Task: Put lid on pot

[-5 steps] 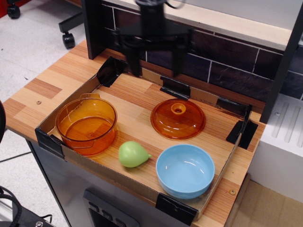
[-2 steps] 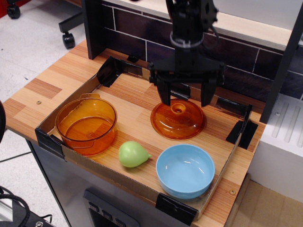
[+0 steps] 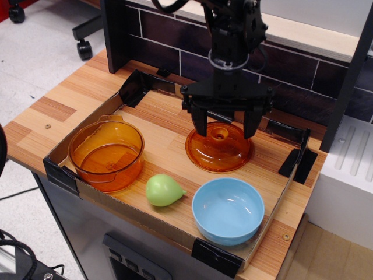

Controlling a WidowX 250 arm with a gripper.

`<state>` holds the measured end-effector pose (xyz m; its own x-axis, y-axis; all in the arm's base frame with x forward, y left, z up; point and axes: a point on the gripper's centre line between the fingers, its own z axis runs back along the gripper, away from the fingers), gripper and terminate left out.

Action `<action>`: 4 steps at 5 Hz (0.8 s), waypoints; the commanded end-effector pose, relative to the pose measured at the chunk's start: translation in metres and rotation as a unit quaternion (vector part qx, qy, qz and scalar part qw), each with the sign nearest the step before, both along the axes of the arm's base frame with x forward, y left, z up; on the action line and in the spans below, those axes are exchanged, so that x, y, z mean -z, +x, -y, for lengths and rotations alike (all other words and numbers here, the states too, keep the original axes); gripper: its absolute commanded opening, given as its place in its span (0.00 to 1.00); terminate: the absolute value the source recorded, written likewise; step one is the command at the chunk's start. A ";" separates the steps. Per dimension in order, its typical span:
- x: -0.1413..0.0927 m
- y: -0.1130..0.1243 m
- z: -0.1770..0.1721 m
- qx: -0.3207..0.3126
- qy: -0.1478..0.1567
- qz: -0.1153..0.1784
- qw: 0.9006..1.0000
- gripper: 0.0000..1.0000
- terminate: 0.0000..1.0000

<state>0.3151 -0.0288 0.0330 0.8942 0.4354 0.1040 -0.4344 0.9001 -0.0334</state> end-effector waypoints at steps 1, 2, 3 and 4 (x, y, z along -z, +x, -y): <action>0.001 0.006 -0.005 -0.011 0.008 0.007 1.000 1.00 0.00; 0.005 0.004 -0.004 -0.009 0.010 0.004 1.000 1.00 0.00; 0.006 0.004 -0.004 -0.010 0.010 0.009 1.000 0.00 0.00; -0.003 0.009 -0.008 -0.015 -0.001 0.007 1.000 0.00 0.00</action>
